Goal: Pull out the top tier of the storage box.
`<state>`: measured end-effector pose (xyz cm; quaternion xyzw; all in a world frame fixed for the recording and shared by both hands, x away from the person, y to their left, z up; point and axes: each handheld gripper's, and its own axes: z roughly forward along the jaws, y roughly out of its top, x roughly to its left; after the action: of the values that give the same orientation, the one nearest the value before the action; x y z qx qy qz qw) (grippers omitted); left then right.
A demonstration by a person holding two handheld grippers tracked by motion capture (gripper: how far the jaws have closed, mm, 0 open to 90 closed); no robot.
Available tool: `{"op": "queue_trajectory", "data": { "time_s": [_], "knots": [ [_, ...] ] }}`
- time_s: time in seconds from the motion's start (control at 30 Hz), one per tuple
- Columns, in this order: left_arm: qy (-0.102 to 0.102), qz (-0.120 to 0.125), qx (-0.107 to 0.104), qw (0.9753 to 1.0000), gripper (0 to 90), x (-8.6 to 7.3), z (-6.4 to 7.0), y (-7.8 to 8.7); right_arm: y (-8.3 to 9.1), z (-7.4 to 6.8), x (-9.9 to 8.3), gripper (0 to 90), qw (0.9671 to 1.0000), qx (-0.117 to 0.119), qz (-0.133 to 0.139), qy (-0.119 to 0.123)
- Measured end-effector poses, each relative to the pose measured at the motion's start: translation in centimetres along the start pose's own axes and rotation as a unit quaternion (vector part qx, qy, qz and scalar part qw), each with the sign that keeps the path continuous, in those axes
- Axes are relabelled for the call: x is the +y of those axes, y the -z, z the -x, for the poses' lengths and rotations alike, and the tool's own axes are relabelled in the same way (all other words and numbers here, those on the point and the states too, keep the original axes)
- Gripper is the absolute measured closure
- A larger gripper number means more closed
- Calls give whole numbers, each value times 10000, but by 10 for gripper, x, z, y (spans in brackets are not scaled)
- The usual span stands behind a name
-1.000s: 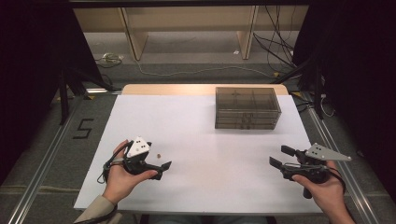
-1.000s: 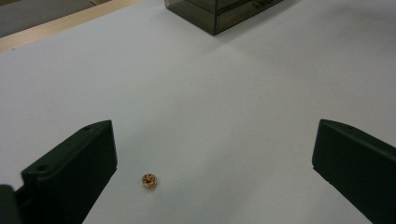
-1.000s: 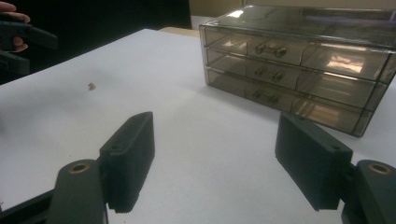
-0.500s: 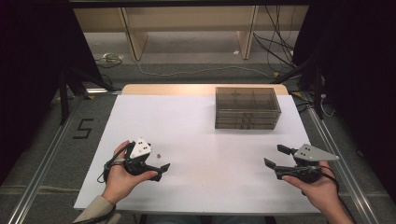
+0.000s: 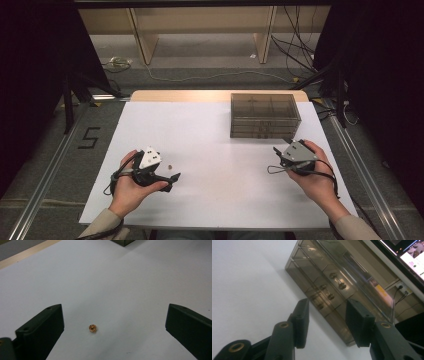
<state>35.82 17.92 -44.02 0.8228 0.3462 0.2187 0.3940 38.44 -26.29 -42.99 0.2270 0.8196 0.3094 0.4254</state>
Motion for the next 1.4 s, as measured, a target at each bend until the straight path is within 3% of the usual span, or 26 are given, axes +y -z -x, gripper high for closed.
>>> {"op": "queue_trajectory", "data": {
  "time_s": [0.07,0.1,0.17,0.2,0.33,0.6,0.93,1.17,1.4],
  "knots": [
    [-17,-11,8,10000,17,0,0,0,-5,0,2,564,10000,-37,-10,61],
    [-22,-17,25,10000,17,-1,-1,0,-16,1,6,571,9996,-149,-60,240],
    [-17,-14,26,10000,17,-1,-1,0,-19,1,7,573,9994,-188,-70,288],
    [-10,-14,38,10000,17,-1,-2,-1,-28,2,10,583,9986,-283,-71,439],
    [-26,-40,47,10000,17,-2,-2,-1,-39,3,11,597,9973,-419,-125,584],
    [-39,-51,50,10000,20,-2,-2,-2,-65,5,13,630,9922,-666,-323,999],
    [-61,17,7,10000,30,-2,-1,-1,-79,0,18,662,9854,-818,-422,1435],
    [-56,10,7,10000,32,-2,-2,-1,-85,-2,19,674,9817,-897,-479,1611],
    [-49,19,9,10000,35,-2,-2,-1,-87,-2,18,681,9801,-953,-531,1660]
  ]
}}
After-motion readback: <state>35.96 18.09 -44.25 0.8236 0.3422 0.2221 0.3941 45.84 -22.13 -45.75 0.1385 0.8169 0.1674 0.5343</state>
